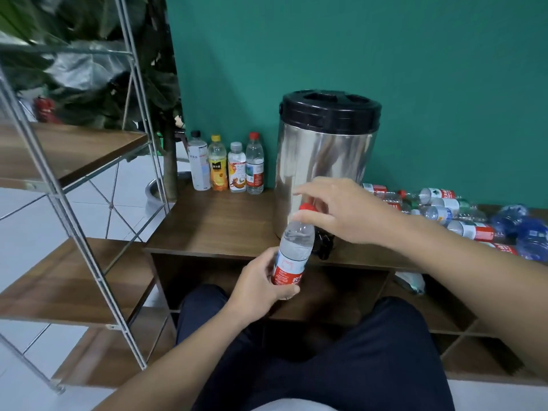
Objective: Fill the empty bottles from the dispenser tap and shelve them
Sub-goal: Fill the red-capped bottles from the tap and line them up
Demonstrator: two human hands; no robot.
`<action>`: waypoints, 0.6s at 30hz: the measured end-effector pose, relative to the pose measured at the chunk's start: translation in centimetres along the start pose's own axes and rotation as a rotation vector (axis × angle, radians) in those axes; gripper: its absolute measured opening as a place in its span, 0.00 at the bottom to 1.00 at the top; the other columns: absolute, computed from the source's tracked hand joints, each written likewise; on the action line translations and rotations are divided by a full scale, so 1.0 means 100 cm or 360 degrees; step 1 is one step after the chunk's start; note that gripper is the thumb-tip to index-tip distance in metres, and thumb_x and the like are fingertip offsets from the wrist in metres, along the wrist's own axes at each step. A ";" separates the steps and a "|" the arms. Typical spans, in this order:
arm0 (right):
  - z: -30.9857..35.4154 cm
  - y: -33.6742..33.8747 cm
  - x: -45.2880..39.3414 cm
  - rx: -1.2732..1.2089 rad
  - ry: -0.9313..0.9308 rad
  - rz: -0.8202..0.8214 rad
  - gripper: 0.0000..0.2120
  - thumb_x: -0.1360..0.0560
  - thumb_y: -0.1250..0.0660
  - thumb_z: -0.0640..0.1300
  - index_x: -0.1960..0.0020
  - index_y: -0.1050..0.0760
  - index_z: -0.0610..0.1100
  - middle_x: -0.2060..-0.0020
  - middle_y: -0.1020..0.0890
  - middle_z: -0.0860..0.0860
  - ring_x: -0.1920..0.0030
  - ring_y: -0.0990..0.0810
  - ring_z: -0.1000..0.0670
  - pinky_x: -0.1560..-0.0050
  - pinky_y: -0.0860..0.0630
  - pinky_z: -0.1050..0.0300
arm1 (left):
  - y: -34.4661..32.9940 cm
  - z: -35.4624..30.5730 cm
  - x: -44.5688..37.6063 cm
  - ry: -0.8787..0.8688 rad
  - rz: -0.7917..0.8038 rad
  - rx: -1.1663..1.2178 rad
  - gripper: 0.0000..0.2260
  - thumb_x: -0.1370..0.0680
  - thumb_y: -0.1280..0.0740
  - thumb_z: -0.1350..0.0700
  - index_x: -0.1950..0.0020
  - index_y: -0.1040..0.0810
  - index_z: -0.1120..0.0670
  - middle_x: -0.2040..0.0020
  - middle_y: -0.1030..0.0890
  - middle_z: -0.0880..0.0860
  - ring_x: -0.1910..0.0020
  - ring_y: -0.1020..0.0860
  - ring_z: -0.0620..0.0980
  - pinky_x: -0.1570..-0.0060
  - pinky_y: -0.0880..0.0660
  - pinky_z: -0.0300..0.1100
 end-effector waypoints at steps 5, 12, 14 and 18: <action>0.017 0.005 -0.031 -0.0040 0.0195 0.0233 0.19 0.14 0.32 0.55 0.23 0.25 0.58 0.36 0.23 0.61 0.43 0.21 0.58 0.41 0.24 0.57 | 0.036 -0.002 -0.004 0.0016 -0.0014 0.0030 0.35 0.29 0.12 0.59 0.25 0.20 0.44 0.35 0.12 0.48 0.35 0.13 0.53 0.31 0.17 0.58; 0.037 -0.004 -0.091 0.0126 0.0278 0.0286 0.09 0.14 0.33 0.56 0.38 0.19 0.54 0.47 0.22 0.57 0.48 0.23 0.55 0.39 0.22 0.47 | 0.078 -0.004 -0.015 -0.0001 -0.0091 0.0016 0.35 0.27 0.13 0.59 0.23 0.21 0.45 0.33 0.13 0.45 0.33 0.15 0.49 0.30 0.17 0.55; 0.041 -0.007 -0.111 0.0171 0.0230 0.0221 0.13 0.14 0.35 0.60 0.43 0.20 0.52 0.50 0.22 0.55 0.50 0.22 0.53 0.41 0.21 0.45 | 0.089 -0.005 -0.021 -0.0004 -0.0216 0.0039 0.36 0.27 0.13 0.60 0.22 0.21 0.45 0.33 0.13 0.43 0.33 0.15 0.47 0.30 0.17 0.53; 0.053 -0.014 -0.150 0.0255 0.0184 0.0087 0.17 0.13 0.38 0.61 0.43 0.21 0.48 0.50 0.21 0.52 0.49 0.21 0.48 0.43 0.21 0.44 | 0.112 0.001 -0.042 0.0043 -0.0423 -0.0037 0.38 0.27 0.13 0.54 0.20 0.24 0.43 0.32 0.15 0.40 0.32 0.16 0.44 0.30 0.17 0.51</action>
Point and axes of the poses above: each hand's wrist, its own x-axis away from the middle knuckle, its own y-axis out of the back of the hand, z = x × y, the point moved 5 cm from there along -x, towards the middle knuckle
